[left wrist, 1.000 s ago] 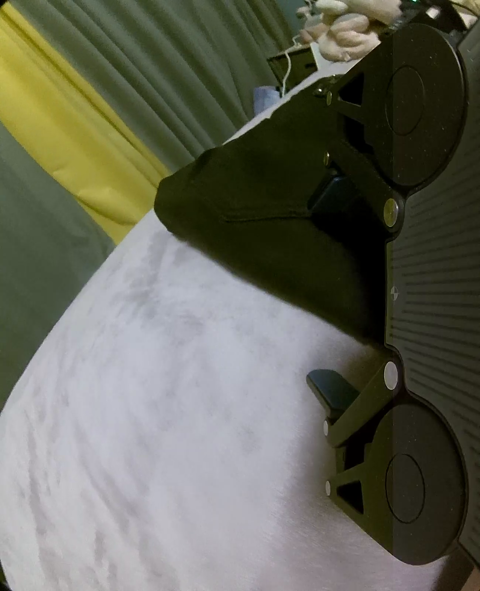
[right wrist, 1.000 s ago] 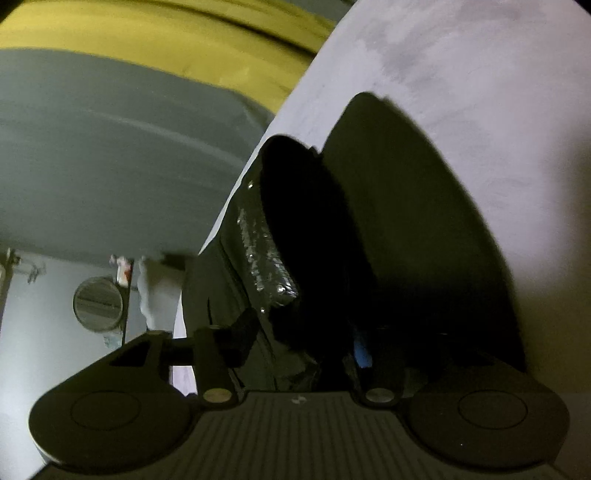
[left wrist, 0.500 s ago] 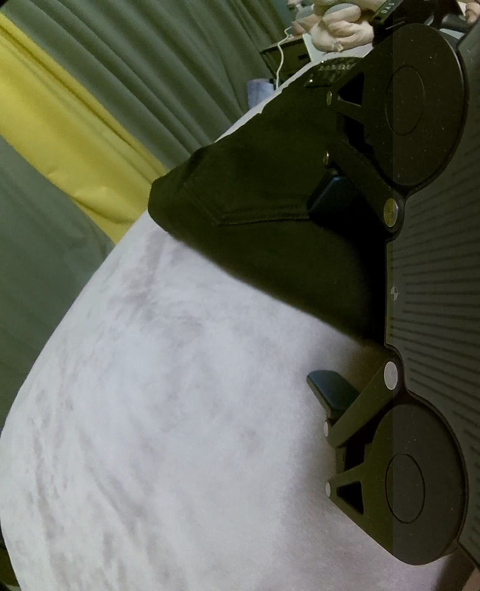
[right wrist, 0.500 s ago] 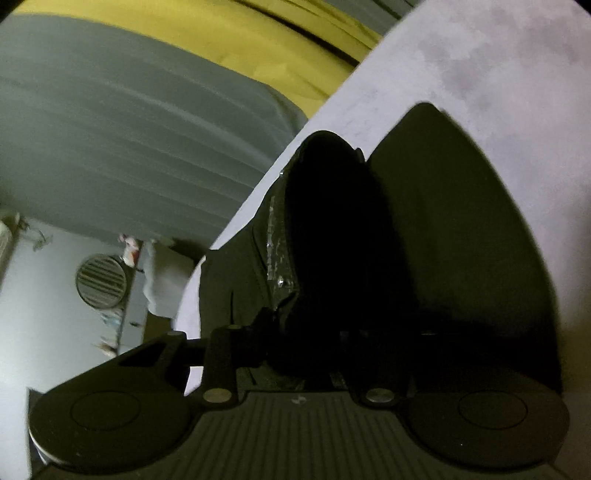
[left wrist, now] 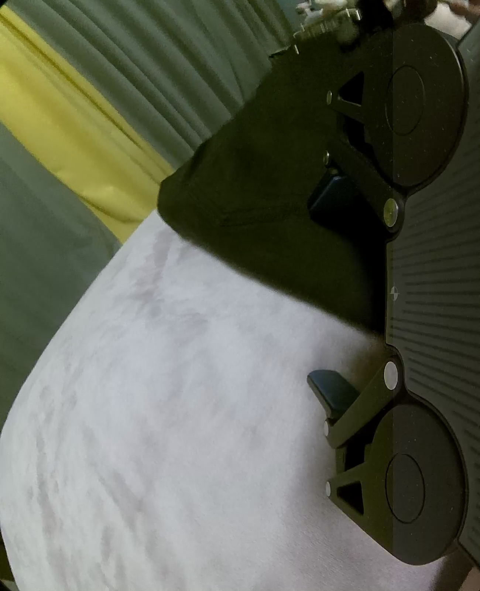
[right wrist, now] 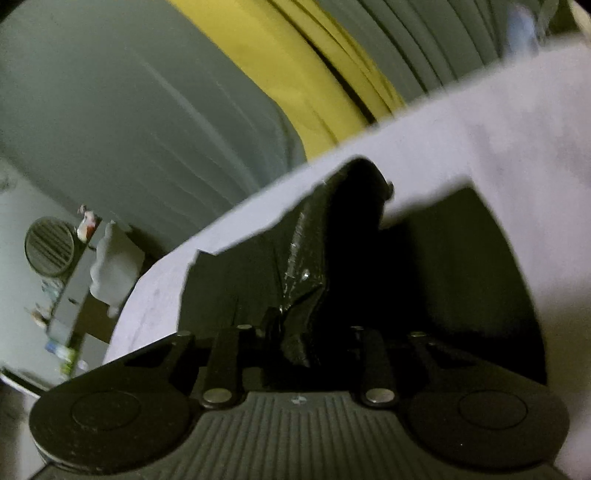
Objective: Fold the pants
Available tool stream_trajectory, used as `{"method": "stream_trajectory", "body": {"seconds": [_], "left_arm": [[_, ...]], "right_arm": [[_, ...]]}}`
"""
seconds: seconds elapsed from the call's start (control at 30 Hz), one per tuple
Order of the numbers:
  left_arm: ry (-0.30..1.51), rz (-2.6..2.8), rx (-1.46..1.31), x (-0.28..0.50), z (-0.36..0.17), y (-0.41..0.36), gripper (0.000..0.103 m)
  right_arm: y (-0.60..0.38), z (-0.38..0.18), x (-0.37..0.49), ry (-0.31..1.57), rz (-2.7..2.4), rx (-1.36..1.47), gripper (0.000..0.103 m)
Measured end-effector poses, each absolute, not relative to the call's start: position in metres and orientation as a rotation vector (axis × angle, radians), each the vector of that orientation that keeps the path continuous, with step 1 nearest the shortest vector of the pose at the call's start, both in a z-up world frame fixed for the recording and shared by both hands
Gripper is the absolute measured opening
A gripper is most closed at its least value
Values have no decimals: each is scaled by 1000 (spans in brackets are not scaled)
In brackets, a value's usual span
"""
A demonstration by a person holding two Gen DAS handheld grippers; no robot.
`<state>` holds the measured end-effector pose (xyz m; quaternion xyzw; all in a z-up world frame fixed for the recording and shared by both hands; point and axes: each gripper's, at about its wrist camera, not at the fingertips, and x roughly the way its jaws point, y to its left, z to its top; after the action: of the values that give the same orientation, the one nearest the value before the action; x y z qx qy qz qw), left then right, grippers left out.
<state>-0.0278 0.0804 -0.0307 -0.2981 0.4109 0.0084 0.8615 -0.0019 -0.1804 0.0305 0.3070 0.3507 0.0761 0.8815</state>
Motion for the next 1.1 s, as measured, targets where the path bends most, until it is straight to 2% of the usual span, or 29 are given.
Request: {"method": "stream_trajectory", "body": {"seconds": [0.17, 0.57, 0.63, 0.7, 0.77, 0.83, 0.97, 1.0, 1.03, 1.07, 1.1], "left_arm": [[847, 28, -642, -33, -28, 85, 97], [862, -3, -572, -29, -26, 75, 97], [869, 6, -551, -26, -27, 73, 97], [871, 8, -537, -27, -26, 71, 97], [866, 12, -523, -28, -25, 69, 97], [860, 16, -503, -31, -21, 66, 97], [719, -17, -376, -38, 5, 39, 97], [668, -36, -341, -40, 13, 29, 97], [644, -54, -324, -40, 17, 20, 97], [642, -84, -307, -38, 20, 10, 97], [656, -111, -292, -33, 20, 2, 97]], "right_arm": [[-196, 62, -15, 613, 134, 626, 22], [-211, 22, -16, 698, -10, 559, 22], [-213, 10, -14, 725, -23, 507, 26], [-222, -8, -9, 815, -84, 481, 56], [-233, -12, -21, 796, -92, 542, 68], [-240, -4, -34, 759, -140, 542, 72], [-239, 24, -52, 652, -147, 507, 72], [-232, 30, -52, 634, -130, 485, 69], [-222, 35, -49, 619, -105, 457, 63], [-210, 38, -44, 612, -69, 427, 47], [-199, 38, -37, 613, -31, 406, 42]]}}
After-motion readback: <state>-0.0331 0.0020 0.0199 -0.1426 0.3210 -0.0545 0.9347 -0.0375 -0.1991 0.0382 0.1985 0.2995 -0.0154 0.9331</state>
